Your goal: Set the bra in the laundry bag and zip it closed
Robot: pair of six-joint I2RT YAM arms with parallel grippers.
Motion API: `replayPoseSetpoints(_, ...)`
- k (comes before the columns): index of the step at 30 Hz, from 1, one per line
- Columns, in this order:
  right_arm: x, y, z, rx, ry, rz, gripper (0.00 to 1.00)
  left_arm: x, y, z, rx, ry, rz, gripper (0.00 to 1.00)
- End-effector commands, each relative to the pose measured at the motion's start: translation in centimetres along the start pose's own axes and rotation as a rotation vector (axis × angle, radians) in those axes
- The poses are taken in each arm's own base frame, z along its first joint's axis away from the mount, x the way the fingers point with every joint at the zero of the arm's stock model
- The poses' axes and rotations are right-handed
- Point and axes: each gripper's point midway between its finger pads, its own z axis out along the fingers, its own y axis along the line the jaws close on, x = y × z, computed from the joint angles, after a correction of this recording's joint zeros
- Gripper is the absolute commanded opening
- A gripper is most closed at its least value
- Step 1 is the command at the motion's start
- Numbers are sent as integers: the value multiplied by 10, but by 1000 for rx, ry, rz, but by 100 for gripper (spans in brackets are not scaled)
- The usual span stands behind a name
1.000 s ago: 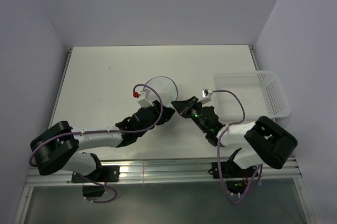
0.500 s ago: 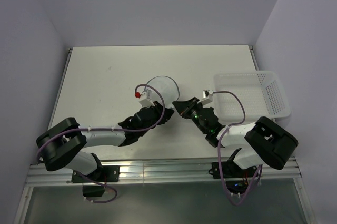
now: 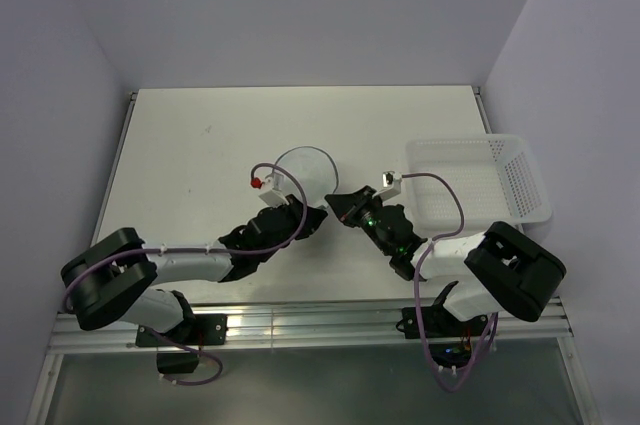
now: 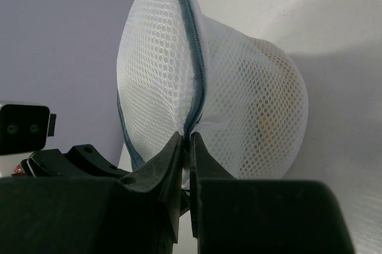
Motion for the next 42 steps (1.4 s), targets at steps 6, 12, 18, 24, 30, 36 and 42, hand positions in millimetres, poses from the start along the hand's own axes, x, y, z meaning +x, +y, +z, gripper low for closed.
replayPoseSetpoints(6, -6, 11, 4, -9, -12, -47, 0, -13, -33, -16, 122, -4, -46, 0)
replayPoseSetpoints(12, -6, 14, 7, -23, 7, -64, 0, -10, -31, -25, 138, 19, -39, 0)
replayPoseSetpoints(18, -7, 19, 7, -45, 23, -72, 0, -12, -34, -29, 175, 23, -56, 0)
replayPoseSetpoints(24, 0, 25, 8, -66, 48, -70, 0, -11, -46, -21, 193, 45, -41, 36)
replayPoseSetpoints(30, 4, 26, 8, -69, 58, -71, 0, -11, -48, -17, 188, 43, -47, 43)
replayPoseSetpoints(36, 3, 28, 9, -72, 51, -73, 0, -4, -42, -17, 182, 59, -92, 35)
replayPoseSetpoints(42, 3, 28, 7, -73, 53, -72, 0, -4, -36, -15, 163, 44, -112, 32)
